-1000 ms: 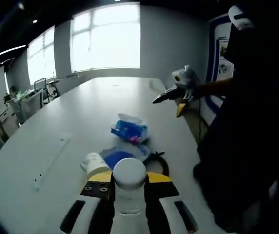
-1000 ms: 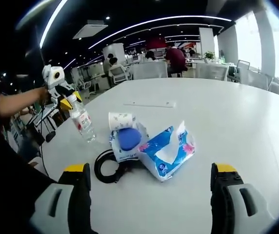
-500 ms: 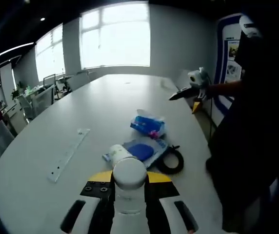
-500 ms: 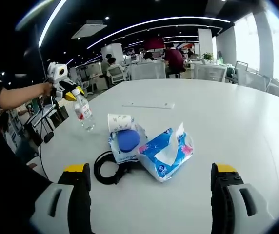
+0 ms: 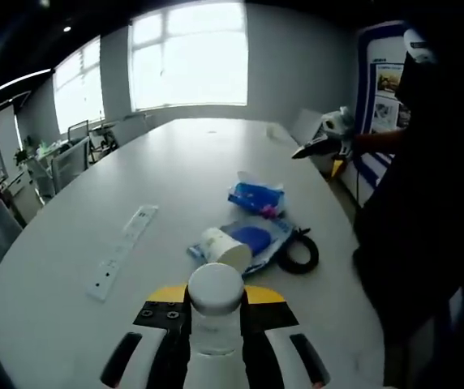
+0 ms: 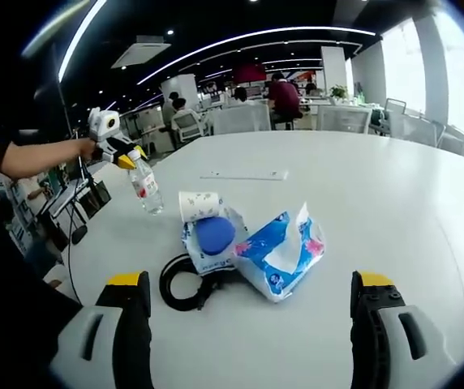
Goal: Arrange the tabletop items into an orderly group along one side of the table until the central work area is clear of visible clutter.
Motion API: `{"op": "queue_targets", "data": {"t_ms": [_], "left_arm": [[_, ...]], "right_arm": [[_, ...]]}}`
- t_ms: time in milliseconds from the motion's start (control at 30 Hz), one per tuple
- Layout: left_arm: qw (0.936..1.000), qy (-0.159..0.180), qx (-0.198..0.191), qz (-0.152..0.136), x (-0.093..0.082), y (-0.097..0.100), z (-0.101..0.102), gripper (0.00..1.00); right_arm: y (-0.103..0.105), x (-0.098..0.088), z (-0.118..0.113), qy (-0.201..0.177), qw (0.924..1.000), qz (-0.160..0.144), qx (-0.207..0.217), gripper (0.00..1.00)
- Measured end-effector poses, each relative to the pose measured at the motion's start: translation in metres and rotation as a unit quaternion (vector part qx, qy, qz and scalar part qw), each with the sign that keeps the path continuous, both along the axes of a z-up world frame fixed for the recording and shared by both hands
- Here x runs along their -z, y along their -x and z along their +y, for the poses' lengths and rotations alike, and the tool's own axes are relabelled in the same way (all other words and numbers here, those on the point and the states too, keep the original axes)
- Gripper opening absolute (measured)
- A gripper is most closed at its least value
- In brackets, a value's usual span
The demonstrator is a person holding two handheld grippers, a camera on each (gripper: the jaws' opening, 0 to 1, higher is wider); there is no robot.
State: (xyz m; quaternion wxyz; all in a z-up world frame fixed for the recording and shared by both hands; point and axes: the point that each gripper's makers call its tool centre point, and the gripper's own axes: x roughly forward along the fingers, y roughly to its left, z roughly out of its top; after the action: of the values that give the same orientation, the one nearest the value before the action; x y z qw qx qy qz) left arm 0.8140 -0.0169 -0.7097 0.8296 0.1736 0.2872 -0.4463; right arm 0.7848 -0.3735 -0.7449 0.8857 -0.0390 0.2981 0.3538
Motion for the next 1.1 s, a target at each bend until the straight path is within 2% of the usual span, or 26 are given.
{"op": "queue_targets", "data": {"t_ms": [133,567,833,933,1100], "left_arm": [[1.0000,-0.002,0.001,0.005,0.005,-0.006,0.010,0.19],[0.9994,-0.005,0.032,0.009,0.016,-0.013,0.009,0.19],[0.9995,0.001,0.033,0.000,0.019,-0.020,0.008,0.20],[0.9995,0.009,0.030,0.000,0.017,-0.020,0.013,0.20],[0.9996,0.011,0.025,0.005,0.016,-0.019,0.010,0.21]], "right_arm": [[-0.001,-0.001,0.001,0.003,1.0000,-0.001,0.007,0.99],[-0.004,0.004,-0.002,0.014,0.9997,0.007,0.021,0.99],[-0.007,0.008,0.001,0.022,0.9996,0.013,0.015,0.99],[-0.008,0.009,0.002,0.022,0.9996,0.014,0.014,0.99],[-0.009,0.012,0.002,0.021,0.9996,0.016,0.012,0.99]]}}
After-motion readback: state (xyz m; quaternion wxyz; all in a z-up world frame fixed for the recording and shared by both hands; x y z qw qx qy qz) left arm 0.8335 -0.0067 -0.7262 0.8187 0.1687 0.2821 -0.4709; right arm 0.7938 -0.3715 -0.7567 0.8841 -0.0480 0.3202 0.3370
